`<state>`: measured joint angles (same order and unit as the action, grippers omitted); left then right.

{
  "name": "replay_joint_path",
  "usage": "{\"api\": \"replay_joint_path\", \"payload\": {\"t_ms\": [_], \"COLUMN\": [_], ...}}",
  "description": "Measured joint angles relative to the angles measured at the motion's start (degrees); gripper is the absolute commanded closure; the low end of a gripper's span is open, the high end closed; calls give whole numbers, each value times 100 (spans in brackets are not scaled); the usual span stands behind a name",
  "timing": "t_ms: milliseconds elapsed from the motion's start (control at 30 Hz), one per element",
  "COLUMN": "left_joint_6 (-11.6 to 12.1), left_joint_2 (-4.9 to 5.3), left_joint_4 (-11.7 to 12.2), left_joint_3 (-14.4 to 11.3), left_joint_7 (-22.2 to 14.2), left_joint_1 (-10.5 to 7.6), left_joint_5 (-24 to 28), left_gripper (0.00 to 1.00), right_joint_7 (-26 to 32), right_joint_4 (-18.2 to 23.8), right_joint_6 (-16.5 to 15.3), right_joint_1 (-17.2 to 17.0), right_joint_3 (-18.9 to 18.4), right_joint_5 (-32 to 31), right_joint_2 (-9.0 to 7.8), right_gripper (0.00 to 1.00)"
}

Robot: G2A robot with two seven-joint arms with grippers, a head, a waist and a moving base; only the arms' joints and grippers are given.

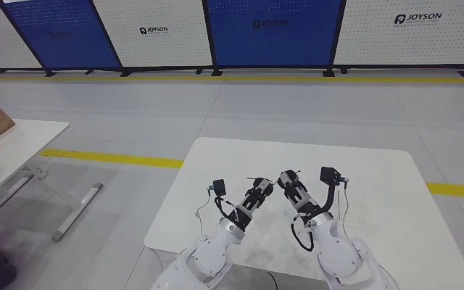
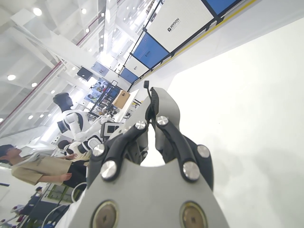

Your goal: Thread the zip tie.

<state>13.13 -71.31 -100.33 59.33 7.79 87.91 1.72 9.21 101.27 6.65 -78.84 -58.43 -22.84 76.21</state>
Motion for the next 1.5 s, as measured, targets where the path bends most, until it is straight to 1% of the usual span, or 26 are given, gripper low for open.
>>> {"api": "replay_joint_path", "payload": {"t_ms": [167, 400, 633, 667, 700, 733, 767, 833, 867, 900, 1200, 1267, 1300, 1333, 1400, 1433, 1500], "left_joint_6": [0, 0, 0, 0, 0, 0, 0, 0, 0, 0, 0, 0, 0, 0, 0, 0, 0], "left_joint_2": [0, 0, 0, 0, 0, 0, 0, 0, 0, 0, 0, 0, 0, 0, 0, 0, 0], "left_joint_4": [0, 0, 0, 0, 0, 0, 0, 0, 0, 0, 0, 0, 0, 0, 0, 0, 0], "left_joint_3": [0, 0, 0, 0, 0, 0, 0, 0, 0, 0, 0, 0, 0, 0, 0, 0, 0], "left_joint_7": [0, 0, 0, 0, 0, 0, 0, 0, 0, 0, 0, 0, 0, 0, 0, 0, 0], "left_joint_1": [0, 0, 0, 0, 0, 0, 0, 0, 0, 0, 0, 0, 0, 0, 0, 0, 0], "left_joint_5": [0, 0, 0, 0, 0, 0, 0, 0, 0, 0, 0, 0, 0, 0, 0, 0, 0], "left_gripper": [100, 100, 100, 100, 100, 100, 100, 100, 100, 100, 100, 100, 100, 100, 100, 100, 100], "right_joint_7": [-106, -58, -54, -64, -75, -99, -118, -146, -155, -159, -174, -174, -171, -157, -121, -96, -72], "right_joint_4": [-124, -27, -26, -18, -9, 0, 5, 22, 32, 43, 173, 201, 214, 231, 242, 243, 246], "right_joint_6": [46, -154, -116, -123, -141, -170, -187, -211, -220, -227, -304, -325, -333, -346, -370, -376, -380], "right_joint_1": [14, -85, -124, -133, -142, -155, -167, -189, -196, -204, -264, -286, -300, -323, -371, -406, -438], "right_joint_3": [30, -119, -201, -208, -215, -225, -231, -244, -252, -257, -265, -272, -271, -264, -239, -220, -212], "right_joint_5": [-60, 302, 343, 330, 310, 265, 235, 202, 188, 172, -23, -110, -174, -298, -530, -652, -696], "right_joint_2": [26, 34, 40, 40, 40, 38, 37, 37, 37, 37, 39, 35, 31, 23, 9, 2, 0], "right_gripper": [100, 100, 100, 94, 84, 82, 78, 75, 70, 67, 69, 66, 62, 59, 56, 57, 62]}}
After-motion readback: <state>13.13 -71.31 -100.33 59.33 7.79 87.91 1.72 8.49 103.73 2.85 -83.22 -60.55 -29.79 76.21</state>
